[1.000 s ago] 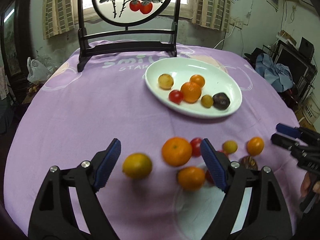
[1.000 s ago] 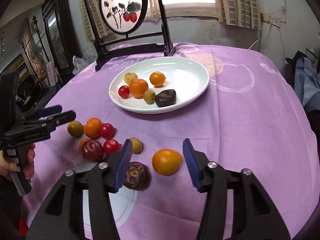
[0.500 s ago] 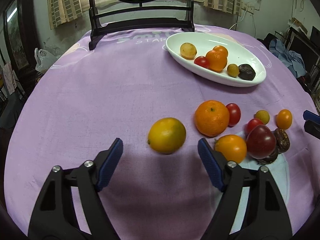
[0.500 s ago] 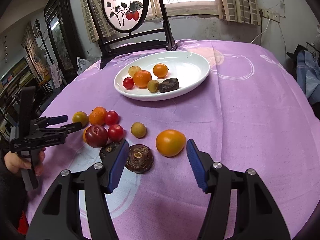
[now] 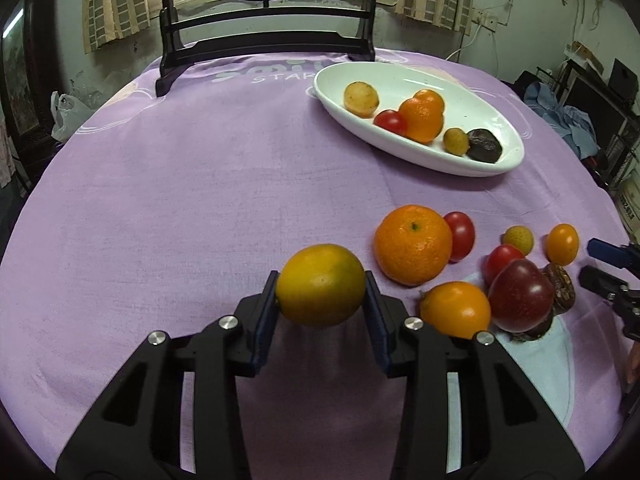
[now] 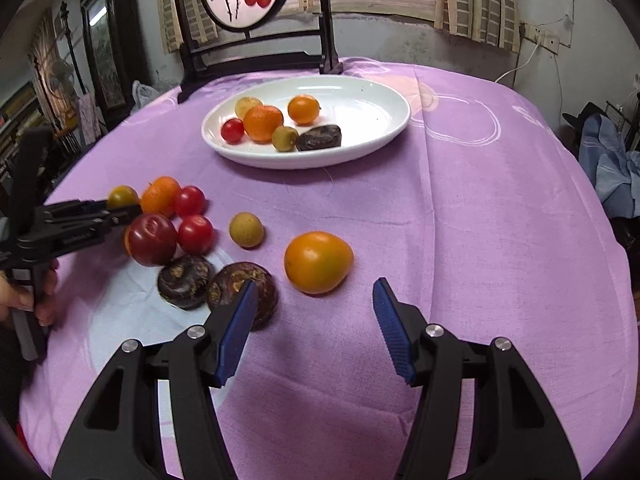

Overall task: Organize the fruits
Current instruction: 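Grasp the yellow citrus with the left tool while the right tool grasps an orange tomato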

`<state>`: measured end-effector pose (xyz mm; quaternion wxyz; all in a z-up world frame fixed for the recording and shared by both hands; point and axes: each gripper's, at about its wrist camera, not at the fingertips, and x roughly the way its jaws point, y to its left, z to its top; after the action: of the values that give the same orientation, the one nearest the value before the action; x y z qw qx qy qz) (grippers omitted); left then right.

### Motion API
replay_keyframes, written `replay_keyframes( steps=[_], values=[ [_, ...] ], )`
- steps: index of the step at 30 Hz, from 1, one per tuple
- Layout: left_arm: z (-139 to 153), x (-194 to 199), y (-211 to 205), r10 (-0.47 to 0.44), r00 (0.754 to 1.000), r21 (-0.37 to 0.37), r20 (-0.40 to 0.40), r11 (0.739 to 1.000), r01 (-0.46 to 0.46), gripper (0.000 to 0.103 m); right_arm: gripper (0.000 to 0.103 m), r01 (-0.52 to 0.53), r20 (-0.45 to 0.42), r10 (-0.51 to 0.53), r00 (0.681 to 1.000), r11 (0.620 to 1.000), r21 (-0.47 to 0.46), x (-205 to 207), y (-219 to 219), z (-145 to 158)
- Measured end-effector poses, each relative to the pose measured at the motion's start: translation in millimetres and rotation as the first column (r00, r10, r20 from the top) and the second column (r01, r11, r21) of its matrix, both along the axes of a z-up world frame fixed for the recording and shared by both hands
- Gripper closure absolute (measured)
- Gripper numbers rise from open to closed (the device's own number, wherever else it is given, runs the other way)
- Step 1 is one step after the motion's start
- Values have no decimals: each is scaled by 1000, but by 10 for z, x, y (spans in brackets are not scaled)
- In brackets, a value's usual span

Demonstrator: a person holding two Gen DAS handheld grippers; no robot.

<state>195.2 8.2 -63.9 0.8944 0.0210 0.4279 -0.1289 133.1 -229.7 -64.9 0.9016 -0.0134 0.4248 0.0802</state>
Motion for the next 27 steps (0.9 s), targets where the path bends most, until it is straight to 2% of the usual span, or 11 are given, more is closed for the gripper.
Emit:
replay_keyframes(
  steps=[12,13,15,22,27],
  values=[
    [20,-59,-42,-40,999,-8,-1,999,40,62,43,116,-58,-120,991,991,-70,360,96,-45],
    [21,-67,-53,-44,999,-8,0,999,44,62,45,118,-83,-124,989,991,-70,406,110,-92],
    [19,-80,-77,-54,999,-5,0,999,53,62,59,107,-97,-111,989,993,-38,455,132,-152],
    [27,-95,-84,-56,998,-3,-2,998,56,62,61,108,-57,-107,993,994,18,377,124,-99],
    [225,-183,-94,-59,997,-9,51,998,60,62,60,89,25,-91,996,995,55,178,79,178]
  ],
)
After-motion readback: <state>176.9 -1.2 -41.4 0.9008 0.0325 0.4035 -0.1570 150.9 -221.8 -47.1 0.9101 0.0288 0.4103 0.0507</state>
